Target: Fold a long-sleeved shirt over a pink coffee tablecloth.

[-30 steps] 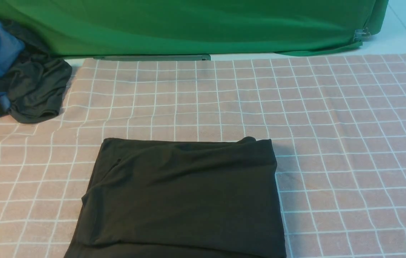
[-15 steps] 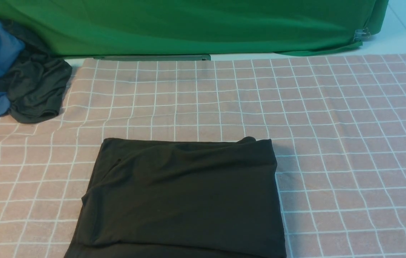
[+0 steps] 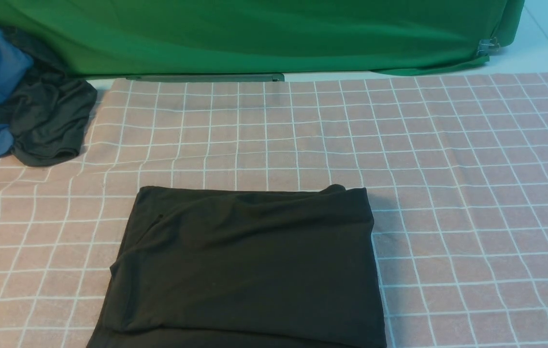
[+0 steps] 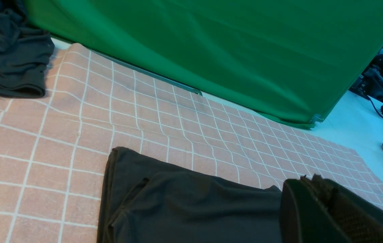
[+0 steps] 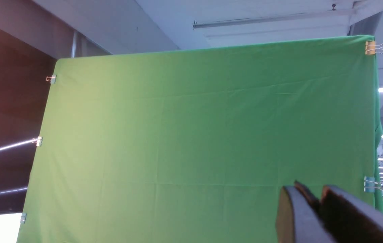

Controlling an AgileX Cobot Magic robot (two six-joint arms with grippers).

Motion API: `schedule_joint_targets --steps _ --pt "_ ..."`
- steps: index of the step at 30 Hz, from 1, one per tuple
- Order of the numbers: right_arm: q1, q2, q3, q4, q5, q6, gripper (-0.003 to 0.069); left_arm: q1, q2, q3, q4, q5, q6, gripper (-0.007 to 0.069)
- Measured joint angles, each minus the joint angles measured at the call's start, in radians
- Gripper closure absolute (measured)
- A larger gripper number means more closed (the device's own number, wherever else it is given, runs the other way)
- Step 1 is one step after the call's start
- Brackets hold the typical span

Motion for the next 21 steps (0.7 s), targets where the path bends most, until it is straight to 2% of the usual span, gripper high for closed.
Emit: schedule_joint_targets --steps 9,15,21 --pt "0.0 0.0 0.0 0.0 0.0 0.0 0.0512 0.0 0.0 0.004 0.02 -0.012 0.018 0.0597" --pt "0.0 0.0 0.0 0.0 0.0 -0.001 0.0496 0.044 -0.034 0.149 0.062 -0.238 0.069 0.0597" --pt "0.0 0.0 0.0 0.0 0.001 -0.001 0.0486 0.152 -0.034 0.323 0.093 -0.335 0.083 0.0597"
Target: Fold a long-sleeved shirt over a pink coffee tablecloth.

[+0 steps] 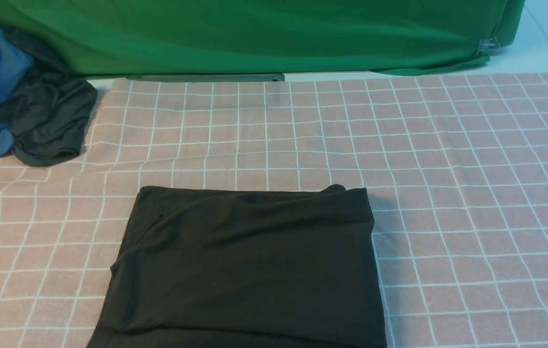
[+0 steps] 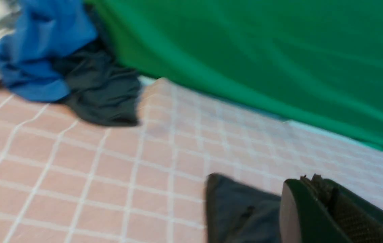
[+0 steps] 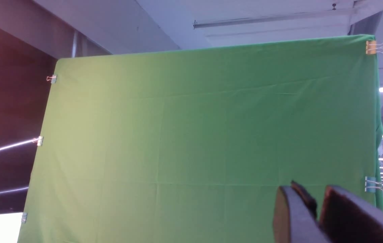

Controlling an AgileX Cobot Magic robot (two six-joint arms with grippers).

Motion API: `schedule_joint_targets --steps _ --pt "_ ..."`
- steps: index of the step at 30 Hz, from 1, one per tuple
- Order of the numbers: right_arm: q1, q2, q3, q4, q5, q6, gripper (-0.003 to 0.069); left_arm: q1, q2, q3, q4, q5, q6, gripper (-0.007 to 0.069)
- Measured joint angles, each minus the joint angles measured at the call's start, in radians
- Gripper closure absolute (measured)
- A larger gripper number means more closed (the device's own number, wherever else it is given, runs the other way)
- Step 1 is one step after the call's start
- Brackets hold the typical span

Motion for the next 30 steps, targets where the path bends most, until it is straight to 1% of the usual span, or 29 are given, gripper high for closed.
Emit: schedule_joint_targets --steps 2,6,12,19,30 --pt "0.0 0.0 0.0 0.0 0.0 0.001 0.048 0.027 0.0 0.063 0.01 -0.038 0.001 0.0597" --pt "0.0 0.0 0.0 0.0 0.002 0.005 0.0475 0.032 0.0 0.141 0.013 -0.094 0.002 0.0597" --pt "0.0 0.0 0.001 0.0 0.019 0.009 0.0462 0.025 -0.001 0.146 0.034 -0.092 0.002 0.0597" --pt "0.0 0.0 0.001 0.0 0.025 0.011 0.0463 0.025 -0.001 0.146 0.042 -0.093 0.002 0.0597" --pt "0.0 0.0 0.001 0.0 0.025 0.011 0.0442 0.025 -0.001 0.146 0.042 -0.094 0.002 0.0597"
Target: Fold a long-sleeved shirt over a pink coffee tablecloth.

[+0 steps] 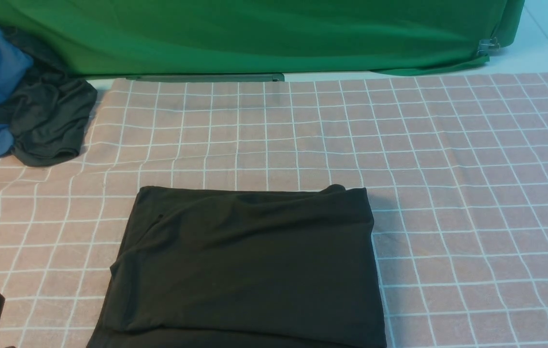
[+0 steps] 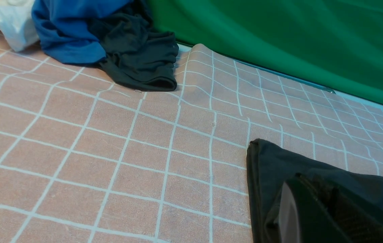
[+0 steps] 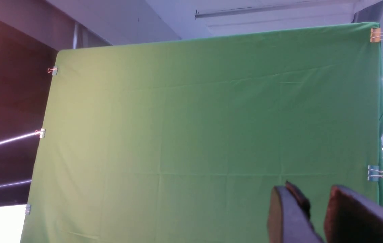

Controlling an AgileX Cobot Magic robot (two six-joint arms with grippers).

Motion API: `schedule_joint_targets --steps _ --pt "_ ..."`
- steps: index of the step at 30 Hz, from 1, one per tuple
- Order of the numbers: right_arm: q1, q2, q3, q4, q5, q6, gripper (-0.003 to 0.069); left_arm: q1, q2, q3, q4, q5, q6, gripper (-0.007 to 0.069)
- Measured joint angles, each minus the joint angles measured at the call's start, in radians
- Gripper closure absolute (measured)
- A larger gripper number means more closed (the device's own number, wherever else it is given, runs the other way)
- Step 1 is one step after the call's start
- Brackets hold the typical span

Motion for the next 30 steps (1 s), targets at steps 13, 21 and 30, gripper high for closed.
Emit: schedule_joint_targets --steps 13,21,30 --pt "-0.014 -0.009 0.024 0.0 0.049 -0.041 0.0424 0.0 0.0 0.0 0.0 0.0 0.0 0.0597" --pt "-0.303 -0.026 0.298 0.0 0.215 -0.075 0.0424 0.0 0.0 0.0 0.026 -0.001 0.0 0.0597" --pt "-0.402 -0.04 0.467 -0.001 0.345 -0.044 0.0424 0.0 0.0 0.0 0.026 -0.002 0.0 0.0597"
